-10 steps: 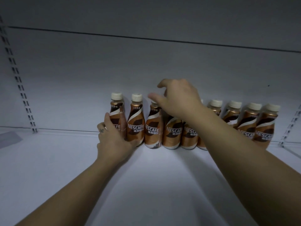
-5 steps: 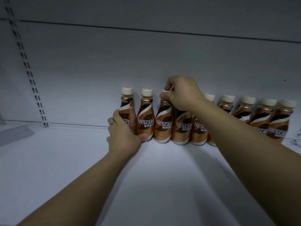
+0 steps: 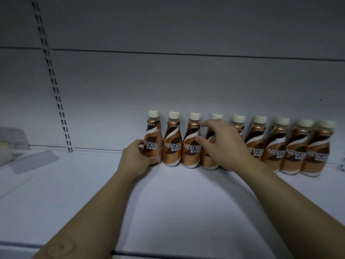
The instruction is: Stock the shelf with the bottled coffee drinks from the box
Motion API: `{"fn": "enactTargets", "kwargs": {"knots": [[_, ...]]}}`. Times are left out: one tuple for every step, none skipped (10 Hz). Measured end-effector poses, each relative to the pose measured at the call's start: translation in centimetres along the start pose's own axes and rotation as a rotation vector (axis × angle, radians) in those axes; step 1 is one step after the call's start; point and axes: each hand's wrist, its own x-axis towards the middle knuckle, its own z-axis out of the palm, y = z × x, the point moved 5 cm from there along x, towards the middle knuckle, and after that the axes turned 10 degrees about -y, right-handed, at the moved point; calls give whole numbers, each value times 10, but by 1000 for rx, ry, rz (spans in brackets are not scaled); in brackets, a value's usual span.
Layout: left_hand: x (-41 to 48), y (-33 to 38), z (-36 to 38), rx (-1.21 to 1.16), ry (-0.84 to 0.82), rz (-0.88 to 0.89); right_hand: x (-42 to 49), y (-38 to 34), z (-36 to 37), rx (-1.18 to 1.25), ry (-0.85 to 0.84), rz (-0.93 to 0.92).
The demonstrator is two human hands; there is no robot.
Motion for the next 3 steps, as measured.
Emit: {"fn": "enactTargets", "kwargs": {"knots": [[-1,-3,1,-3,29,-5,-13,10,7,30,-21,19],[-4,-3,3,4,18,-16,-24,14,10,40,-38,36],[-12,11,6,40,92,22,-32,17,-1,37,6,52]]}}
